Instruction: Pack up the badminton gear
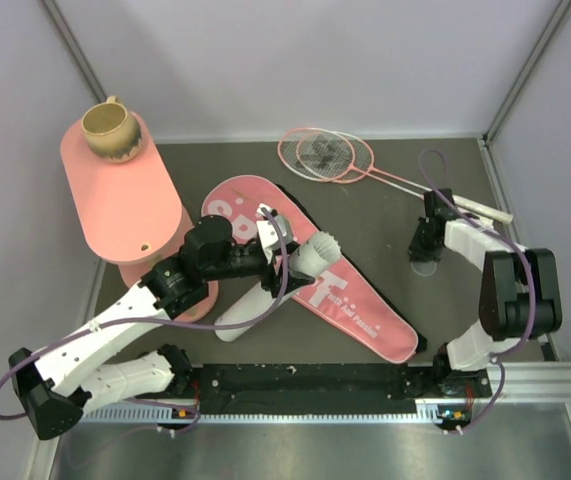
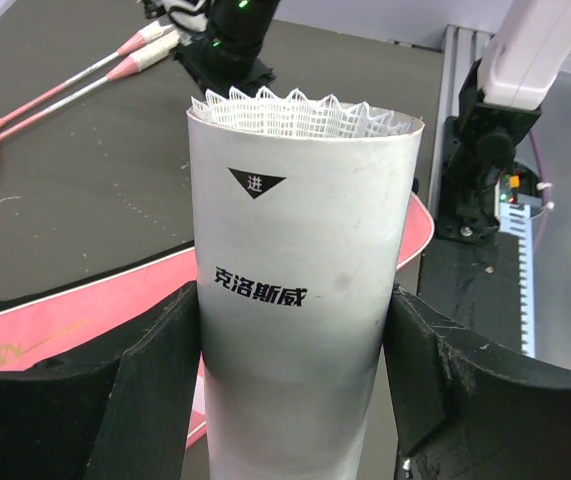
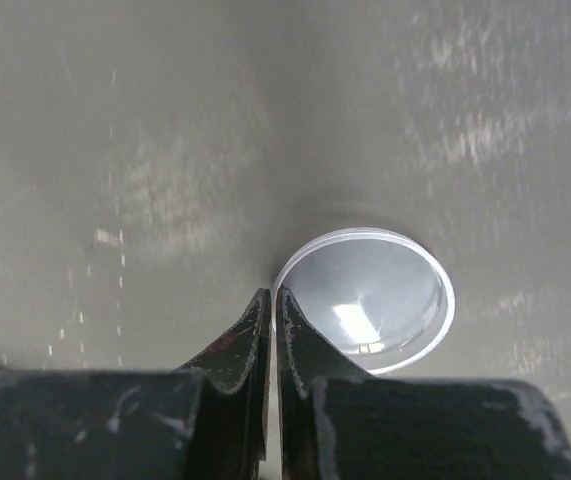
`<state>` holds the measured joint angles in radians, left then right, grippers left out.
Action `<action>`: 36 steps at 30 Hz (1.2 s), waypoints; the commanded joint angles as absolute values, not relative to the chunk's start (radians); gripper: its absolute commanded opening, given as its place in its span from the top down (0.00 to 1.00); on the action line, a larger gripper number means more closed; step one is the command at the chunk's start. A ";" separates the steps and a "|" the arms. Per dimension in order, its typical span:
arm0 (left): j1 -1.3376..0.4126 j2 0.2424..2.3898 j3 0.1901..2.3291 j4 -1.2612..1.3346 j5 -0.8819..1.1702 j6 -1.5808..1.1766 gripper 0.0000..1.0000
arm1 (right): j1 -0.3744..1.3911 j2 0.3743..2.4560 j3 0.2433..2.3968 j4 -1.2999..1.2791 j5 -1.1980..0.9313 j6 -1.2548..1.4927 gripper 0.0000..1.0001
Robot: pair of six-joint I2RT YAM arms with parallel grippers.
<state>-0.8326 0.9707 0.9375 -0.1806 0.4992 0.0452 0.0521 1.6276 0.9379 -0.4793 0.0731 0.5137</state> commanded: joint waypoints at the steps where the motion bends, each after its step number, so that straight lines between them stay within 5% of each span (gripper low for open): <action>1: -0.835 0.934 0.905 -0.126 0.477 0.129 0.99 | 0.081 1.401 0.882 -0.460 -0.083 0.410 1.00; 7: -0.835 0.936 0.879 -0.132 0.512 0.143 0.99 | 0.153 1.113 0.877 -0.468 -0.487 0.361 1.00; 16: -0.838 0.945 0.873 -0.138 0.529 0.153 0.99 | 0.397 0.887 1.020 -0.525 -0.779 0.394 1.00; 36: -0.841 0.957 0.867 -0.137 0.575 0.146 0.99 | 0.661 0.956 1.192 -0.586 -0.741 0.324 1.00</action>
<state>-0.8341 0.9581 0.8707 -0.1879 0.5385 0.1349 0.6456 0.9379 1.1301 -0.5999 -0.7425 0.3573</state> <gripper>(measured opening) 0.698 0.006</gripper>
